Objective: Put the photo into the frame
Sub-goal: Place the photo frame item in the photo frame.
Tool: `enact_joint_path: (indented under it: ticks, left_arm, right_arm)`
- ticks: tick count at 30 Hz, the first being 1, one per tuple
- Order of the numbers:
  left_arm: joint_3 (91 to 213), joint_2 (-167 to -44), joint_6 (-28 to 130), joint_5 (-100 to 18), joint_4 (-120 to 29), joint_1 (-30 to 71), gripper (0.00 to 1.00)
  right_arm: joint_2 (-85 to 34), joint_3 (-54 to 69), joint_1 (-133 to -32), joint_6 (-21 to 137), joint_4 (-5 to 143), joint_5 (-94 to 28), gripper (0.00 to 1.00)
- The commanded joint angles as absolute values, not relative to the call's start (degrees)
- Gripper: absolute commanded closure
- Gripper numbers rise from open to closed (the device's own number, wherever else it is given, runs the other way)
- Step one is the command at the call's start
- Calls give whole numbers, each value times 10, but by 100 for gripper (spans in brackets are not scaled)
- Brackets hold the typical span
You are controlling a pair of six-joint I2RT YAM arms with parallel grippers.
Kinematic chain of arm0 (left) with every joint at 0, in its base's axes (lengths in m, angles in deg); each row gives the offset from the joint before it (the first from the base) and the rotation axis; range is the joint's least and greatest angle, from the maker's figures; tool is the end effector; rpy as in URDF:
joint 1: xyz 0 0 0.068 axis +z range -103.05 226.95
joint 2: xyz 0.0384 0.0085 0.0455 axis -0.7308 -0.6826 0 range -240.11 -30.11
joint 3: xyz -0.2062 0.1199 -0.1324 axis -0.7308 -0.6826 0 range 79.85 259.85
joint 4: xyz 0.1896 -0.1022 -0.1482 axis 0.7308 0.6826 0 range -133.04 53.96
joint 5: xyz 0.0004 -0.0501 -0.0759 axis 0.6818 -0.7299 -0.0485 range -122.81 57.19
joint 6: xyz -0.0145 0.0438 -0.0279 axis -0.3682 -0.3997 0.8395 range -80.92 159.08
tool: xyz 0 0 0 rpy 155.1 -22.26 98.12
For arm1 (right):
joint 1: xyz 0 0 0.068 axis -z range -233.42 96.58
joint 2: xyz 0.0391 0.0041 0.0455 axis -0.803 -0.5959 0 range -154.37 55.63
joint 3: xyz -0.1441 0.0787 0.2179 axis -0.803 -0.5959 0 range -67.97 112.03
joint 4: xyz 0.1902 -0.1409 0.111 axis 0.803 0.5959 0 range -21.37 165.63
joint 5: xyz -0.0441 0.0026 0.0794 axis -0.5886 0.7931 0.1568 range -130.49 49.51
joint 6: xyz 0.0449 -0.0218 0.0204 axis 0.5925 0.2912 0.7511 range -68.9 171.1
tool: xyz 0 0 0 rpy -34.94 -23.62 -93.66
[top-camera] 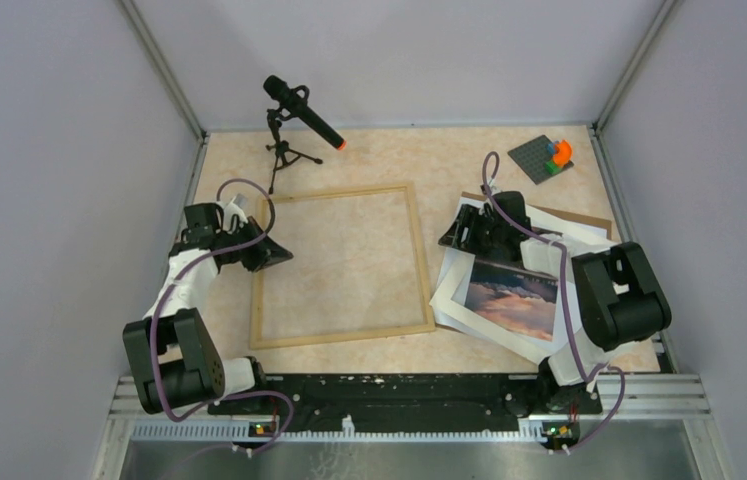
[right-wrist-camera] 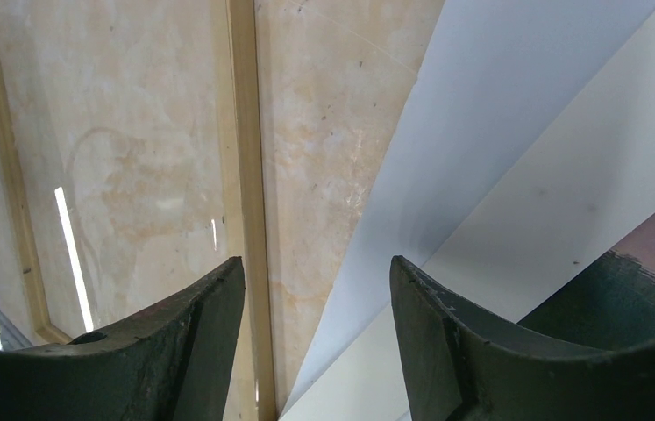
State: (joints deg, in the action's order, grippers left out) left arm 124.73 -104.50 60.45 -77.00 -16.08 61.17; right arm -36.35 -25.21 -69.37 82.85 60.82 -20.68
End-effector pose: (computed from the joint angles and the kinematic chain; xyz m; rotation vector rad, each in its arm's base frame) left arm 0.2453 0.0365 0.2163 -0.4583 2.3973 -1.0269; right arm 0.2997 0.0981 0.1600 0.1409 2.3777 0.8127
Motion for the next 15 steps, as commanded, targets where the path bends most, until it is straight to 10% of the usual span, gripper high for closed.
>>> enact_joint_path:
  ticks: [1,15]
  left_arm:
    - [1282,-1028,572,-755,-162,614,100]
    - [1288,-1026,571,-726,-167,614,100]
  right_arm:
    - [-367,-253,-691,829,582,-198,39]
    - [-373,-253,-691,831,579,-191,39]
